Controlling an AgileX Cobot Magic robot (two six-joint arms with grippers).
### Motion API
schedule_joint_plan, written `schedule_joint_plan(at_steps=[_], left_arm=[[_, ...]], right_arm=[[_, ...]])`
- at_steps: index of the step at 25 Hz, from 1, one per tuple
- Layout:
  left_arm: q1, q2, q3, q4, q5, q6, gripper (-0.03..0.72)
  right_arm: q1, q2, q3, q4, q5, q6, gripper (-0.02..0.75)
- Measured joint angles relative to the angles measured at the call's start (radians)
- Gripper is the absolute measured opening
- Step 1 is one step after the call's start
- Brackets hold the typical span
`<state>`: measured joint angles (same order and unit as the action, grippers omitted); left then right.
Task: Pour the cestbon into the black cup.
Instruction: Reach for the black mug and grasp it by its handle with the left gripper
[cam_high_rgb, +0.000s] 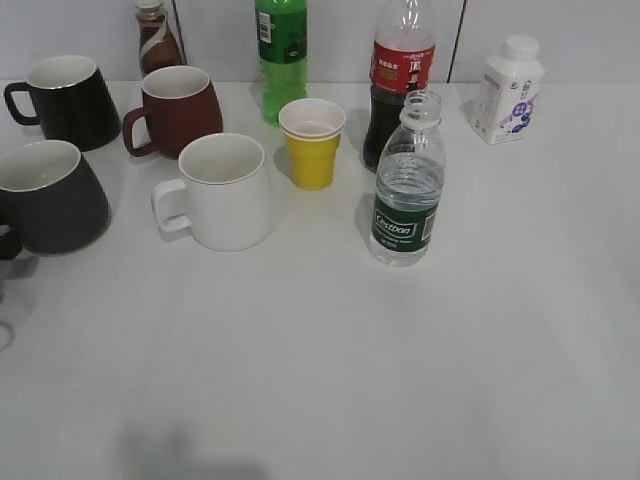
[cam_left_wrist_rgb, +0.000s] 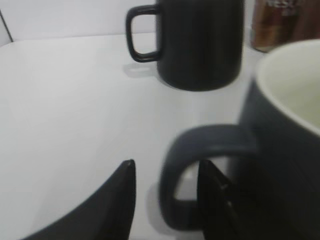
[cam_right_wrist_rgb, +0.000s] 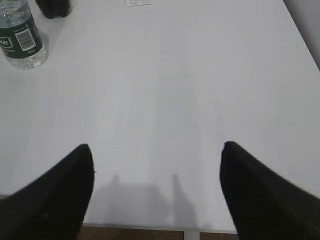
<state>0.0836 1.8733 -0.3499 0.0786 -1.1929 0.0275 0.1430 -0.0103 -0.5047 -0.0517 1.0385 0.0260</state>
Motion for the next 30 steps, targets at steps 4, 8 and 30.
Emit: schedule_joint_plan(at_steps=[4, 8, 30], left_arm=[[0.055, 0.001, -0.025, 0.101, 0.015, -0.016, 0.311], [0.066, 0.001, -0.029, 0.14, 0.021, -0.018, 0.311], [0.067, -0.004, -0.086, 0.169, 0.089, -0.01, 0.041]], right_arm=[[0.0, 0.0, 0.0, 0.0, 0.0, 0.0, 0.59], [0.0, 0.0, 0.0, 0.0, 0.0, 0.0, 0.59], [0.0, 0.0, 0.0, 0.028, -0.001, -0.026, 0.59]])
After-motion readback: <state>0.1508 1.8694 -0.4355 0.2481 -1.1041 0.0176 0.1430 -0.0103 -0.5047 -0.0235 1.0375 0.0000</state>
